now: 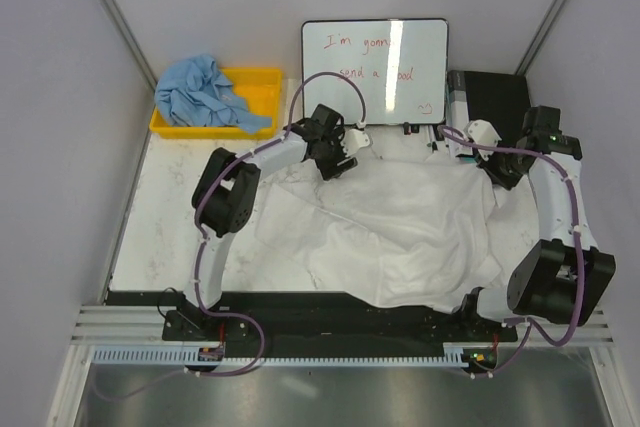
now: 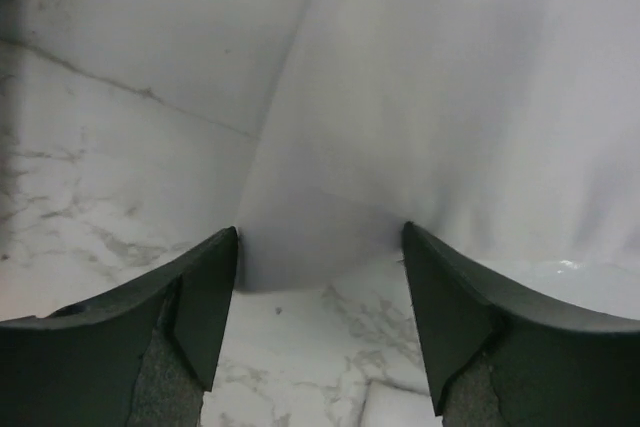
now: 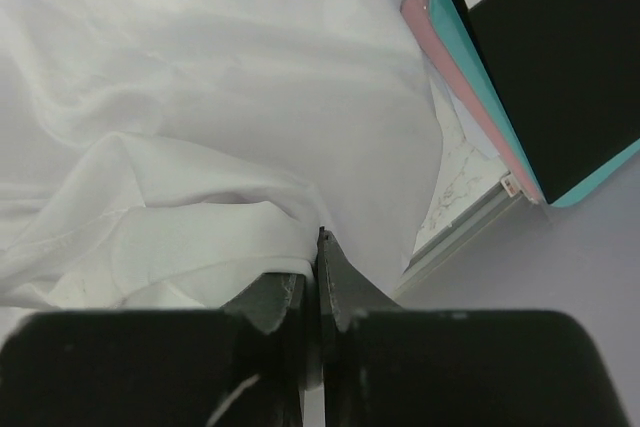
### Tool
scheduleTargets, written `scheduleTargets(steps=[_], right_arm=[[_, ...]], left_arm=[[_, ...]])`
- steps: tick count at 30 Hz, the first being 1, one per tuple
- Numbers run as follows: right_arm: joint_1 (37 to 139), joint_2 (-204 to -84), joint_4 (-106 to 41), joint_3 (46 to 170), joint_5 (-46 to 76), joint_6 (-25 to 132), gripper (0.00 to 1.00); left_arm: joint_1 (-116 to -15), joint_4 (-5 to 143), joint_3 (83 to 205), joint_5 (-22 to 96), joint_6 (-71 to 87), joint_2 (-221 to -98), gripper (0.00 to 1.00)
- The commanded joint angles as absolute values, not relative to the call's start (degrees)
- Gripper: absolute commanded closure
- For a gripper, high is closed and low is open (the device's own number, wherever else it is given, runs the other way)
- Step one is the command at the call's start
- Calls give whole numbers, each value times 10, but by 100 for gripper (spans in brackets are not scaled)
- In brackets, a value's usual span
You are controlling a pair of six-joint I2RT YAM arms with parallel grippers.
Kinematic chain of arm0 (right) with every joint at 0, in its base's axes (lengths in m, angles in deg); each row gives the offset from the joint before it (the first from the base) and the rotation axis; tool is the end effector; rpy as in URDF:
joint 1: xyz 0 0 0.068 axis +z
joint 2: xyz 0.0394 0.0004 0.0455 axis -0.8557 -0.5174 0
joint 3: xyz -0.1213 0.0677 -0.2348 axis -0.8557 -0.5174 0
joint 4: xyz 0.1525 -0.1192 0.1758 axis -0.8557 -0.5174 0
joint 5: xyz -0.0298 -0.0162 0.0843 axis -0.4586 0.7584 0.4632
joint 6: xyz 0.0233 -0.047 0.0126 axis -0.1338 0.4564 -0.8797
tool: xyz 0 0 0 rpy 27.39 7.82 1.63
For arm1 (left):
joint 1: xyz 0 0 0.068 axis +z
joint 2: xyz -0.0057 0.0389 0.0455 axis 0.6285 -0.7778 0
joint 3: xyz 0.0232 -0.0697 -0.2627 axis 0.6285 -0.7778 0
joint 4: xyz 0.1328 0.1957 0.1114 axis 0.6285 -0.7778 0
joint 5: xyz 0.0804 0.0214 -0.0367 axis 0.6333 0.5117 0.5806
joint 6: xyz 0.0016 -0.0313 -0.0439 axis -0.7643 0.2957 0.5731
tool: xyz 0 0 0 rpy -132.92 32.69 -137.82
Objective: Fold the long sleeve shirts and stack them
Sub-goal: Flatten the shirt out
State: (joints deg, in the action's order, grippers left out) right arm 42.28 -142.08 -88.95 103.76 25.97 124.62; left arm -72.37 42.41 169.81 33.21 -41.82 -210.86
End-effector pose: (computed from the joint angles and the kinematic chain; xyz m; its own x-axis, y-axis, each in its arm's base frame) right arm 0.2598 -0.0651 0.3011 -0.4993 -0.7408 -0.4493 -0.7228 0.6421 -0.2554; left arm 0.4014 -0.2741 0.1741 -0.1311 0.8071 -0.5757 0.9179 0.3182 0.2370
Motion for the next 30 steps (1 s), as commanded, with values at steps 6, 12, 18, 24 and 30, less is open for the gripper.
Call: scheduleTargets(steps=[6,12,18,24,30], right_arm=[[506,-1436,-857,1072,255,1191,90],[557,-1432,-871,1125,310,1148,94],[560,-1415,-869,1030,253,1247,98],[560,-1480,-845,1051,224,1228,96],[563,-1477,-832,1025,208,1254,95]], left_arm=[[-686,324,1622,316,-441,-2035,95],[-626,253,1505,257,-432,-1705,98],[-821,25,1365,241,-507,-1454,98],[-895,-26,1255,220,-507,-1493,86],[-813,11,1277,188,-556,-1519,25]])
